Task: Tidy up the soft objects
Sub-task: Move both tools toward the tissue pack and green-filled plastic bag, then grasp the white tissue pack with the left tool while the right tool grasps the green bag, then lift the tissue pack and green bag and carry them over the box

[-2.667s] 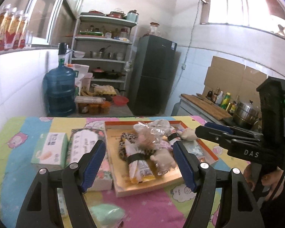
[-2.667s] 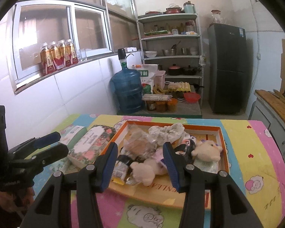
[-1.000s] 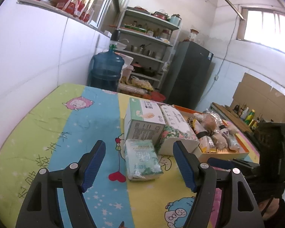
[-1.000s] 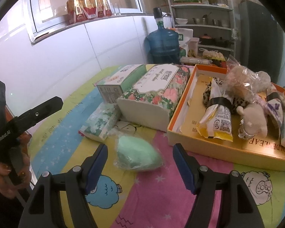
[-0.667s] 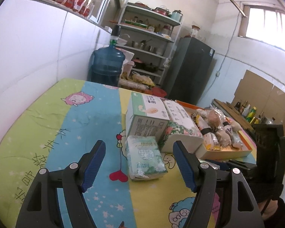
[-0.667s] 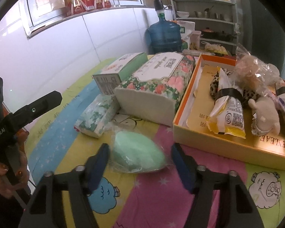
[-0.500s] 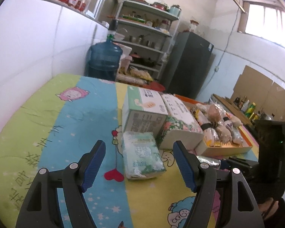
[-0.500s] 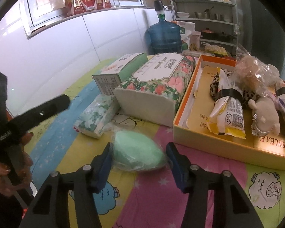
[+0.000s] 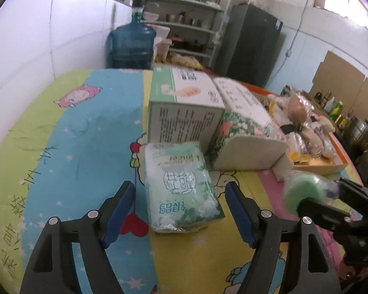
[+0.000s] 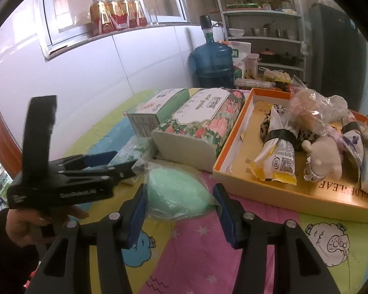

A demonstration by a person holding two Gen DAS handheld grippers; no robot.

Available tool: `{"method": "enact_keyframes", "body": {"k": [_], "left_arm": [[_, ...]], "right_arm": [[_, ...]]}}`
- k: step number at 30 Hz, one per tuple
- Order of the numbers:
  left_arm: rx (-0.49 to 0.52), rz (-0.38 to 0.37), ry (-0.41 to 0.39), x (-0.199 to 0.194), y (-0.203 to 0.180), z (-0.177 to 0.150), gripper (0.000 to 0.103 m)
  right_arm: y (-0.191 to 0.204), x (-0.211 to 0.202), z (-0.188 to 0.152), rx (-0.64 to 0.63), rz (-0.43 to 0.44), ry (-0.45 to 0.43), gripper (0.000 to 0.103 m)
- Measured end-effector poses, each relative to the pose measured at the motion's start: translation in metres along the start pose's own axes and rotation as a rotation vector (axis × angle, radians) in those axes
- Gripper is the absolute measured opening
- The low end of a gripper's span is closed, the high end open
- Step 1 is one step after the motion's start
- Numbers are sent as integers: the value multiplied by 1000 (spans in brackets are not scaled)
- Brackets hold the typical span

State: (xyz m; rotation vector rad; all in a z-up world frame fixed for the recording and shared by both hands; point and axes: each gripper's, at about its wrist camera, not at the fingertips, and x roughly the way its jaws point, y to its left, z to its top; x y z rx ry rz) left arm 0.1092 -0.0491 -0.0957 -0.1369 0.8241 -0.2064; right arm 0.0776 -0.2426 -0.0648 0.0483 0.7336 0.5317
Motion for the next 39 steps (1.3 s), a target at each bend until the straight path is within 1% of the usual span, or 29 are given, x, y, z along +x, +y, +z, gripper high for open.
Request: {"method": "enact_keyframes", "body": {"k": [4,13,15,17,24,30,39], "left_arm": [[-1,17,29,6,-2,1,77],[-14,23,25,6,-2,1,76],[-26,23,16,4,1,0,64],[-39,11,9,3,4,-1,55],[-73,-25,-24,-9,10,-7,52],[-87,-44,-58,-22,13,-13,52],[-90,-63,-147,-59,15,-12,52]], "right_arm": [[-4,-2,-1,11,12,-6,54],[-12,-2,-1,30,21,-8,54],[-13,-3,-2,33,19,-9,54],[-14,-4,-2,39,17,-9,54],[-9,-8,-2,40,1,-11,54],[-2,-16,-1,36,-3,-23,54],[2,-33,0,44,-23,-52,54]]}}
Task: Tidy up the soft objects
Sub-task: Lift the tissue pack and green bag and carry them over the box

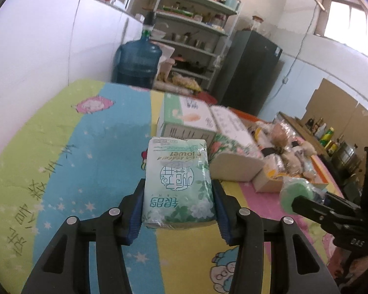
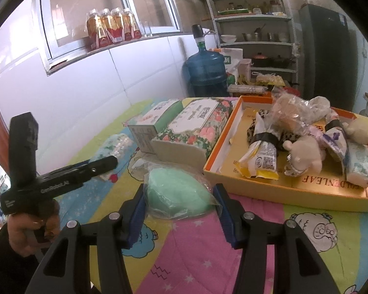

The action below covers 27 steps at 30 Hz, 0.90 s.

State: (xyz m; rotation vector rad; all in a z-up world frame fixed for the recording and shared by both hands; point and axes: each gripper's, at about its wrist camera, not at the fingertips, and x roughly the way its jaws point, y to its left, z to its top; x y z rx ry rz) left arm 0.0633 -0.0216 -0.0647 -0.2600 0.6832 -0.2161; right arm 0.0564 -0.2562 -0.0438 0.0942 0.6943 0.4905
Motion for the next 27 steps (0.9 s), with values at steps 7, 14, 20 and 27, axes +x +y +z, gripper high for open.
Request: {"method": "enact_keyframes", "body": {"k": [7,14,20,27], "left_arm": [[18,-32,-62,-23,-12,11,52],[72,-79,-85,-28,-39,22,52],[135,-125,-86,-16,-79,31,52],[196,-172,-70,5,-127,40,52]], "right_arm": [[-8,-24,2,14,-45,-48,54],[-32,-49,6,49,-107,-100,54],[-65,-68,10,83,-166,-140,54],[-100,-86,17,97,-221,-177,54]]}}
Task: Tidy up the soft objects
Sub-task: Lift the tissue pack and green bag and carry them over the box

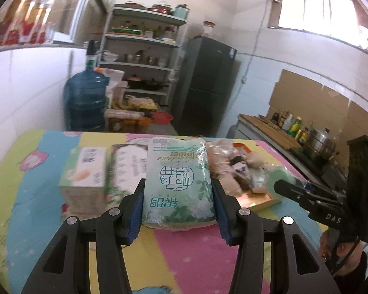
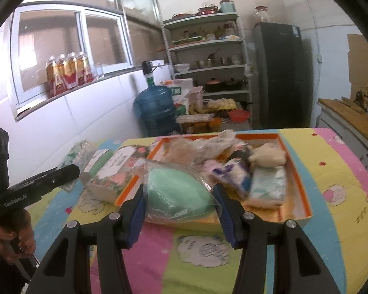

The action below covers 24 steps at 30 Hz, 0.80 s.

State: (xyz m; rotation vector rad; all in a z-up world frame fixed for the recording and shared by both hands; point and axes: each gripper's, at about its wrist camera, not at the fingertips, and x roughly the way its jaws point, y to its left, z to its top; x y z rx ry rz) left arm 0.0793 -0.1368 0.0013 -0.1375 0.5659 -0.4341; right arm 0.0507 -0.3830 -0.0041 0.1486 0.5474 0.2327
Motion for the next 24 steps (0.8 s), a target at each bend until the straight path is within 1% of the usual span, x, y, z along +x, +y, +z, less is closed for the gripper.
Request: {"method": "enact_keyframes", "body": {"k": [5,14,24], "left_arm": [[22,-26,17,20,-21,6,52],[54,-59,55,55,-57,10,52],[75,-59,113,95,-80,7,52]], "right_arm": [[-23,-2,8,3,-25,-16,54],[-55,1,11,21,-36,-18,54],[-76,21,5,32,-21,11,54]]}}
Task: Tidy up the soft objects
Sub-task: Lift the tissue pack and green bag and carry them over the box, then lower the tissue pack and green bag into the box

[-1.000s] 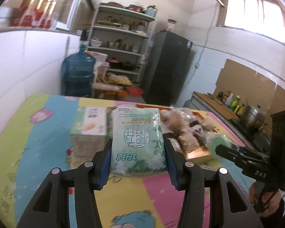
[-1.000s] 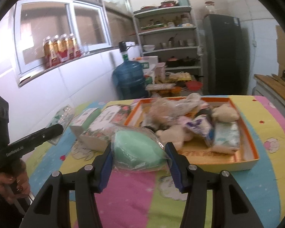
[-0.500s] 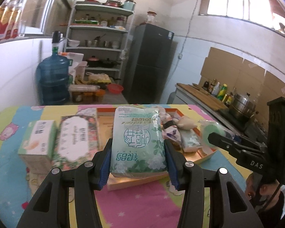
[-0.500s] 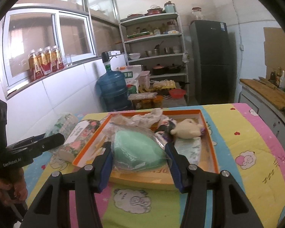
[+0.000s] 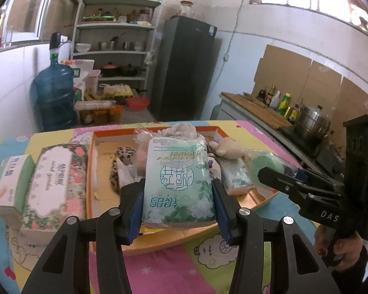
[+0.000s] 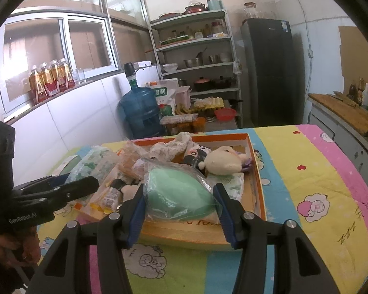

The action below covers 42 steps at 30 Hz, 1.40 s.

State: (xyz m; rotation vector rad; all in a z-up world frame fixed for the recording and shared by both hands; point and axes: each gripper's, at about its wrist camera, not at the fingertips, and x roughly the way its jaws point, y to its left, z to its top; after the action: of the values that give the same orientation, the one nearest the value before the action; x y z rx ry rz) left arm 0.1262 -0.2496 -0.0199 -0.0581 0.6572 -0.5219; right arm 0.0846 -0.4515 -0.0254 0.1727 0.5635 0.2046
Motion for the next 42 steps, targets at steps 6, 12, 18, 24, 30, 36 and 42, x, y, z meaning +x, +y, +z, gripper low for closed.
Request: {"method": "enact_keyframes", "body": {"k": [6,12,18,24,30,36,42], "left_arm": [[8,-8,27,21,-10,3,52],[25,-38,44,37,-23,8,52],[44,-72,64,49,-38,7,52],[51,-83,81,59,-46,6,52],[58,-78,99,74,-54,4,52],[65,-62,117,90,-54,0,52],[63,-54,126,99,-51,-3,51]], "right_arm": [[-11,9,-4,0,-13,14,54],[-23,13,-8,0,-52,24,54],[-36,13,-14,22,-71,37,54],[-42,13,-17,30,-73,43,54],[-42,19,-18,33,-68,51,53],[-40,24,-15,22,-60,57,54],[-39,37,-14,13,-62,112,55]]}}
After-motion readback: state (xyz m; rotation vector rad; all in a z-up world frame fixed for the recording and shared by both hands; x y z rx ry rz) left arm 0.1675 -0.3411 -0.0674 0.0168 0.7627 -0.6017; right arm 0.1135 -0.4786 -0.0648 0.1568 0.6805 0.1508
